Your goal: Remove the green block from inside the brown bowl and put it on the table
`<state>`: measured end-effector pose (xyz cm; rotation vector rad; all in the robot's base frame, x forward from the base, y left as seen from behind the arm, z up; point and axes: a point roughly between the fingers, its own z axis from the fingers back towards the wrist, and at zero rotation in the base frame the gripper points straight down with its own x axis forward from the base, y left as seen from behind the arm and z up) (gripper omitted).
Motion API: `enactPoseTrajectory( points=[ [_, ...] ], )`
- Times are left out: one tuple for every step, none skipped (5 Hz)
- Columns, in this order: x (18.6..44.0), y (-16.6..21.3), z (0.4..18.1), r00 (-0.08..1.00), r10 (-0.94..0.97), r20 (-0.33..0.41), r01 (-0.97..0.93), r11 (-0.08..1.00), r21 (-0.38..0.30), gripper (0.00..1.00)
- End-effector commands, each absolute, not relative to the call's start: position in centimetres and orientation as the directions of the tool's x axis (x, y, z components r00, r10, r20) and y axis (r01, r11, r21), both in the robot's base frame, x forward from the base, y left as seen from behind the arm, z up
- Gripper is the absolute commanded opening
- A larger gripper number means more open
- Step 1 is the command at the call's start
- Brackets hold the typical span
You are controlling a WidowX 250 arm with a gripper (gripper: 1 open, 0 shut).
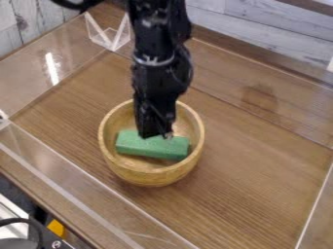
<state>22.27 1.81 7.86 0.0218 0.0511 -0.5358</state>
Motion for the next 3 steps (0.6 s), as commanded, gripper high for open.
enactPoseTrajectory(
  points=[
    [23.17,1.75,11.05,0.875,-0.483,0.002,0.483,0.875,0.041,0.0],
    [22.9,1.81,10.56,0.866,-0.501,0.008,0.5,0.865,0.037,1.0],
    [22.7,2.0,10.09,0.86,-0.51,0.002,0.51,0.86,0.03,1.0]
  ],
)
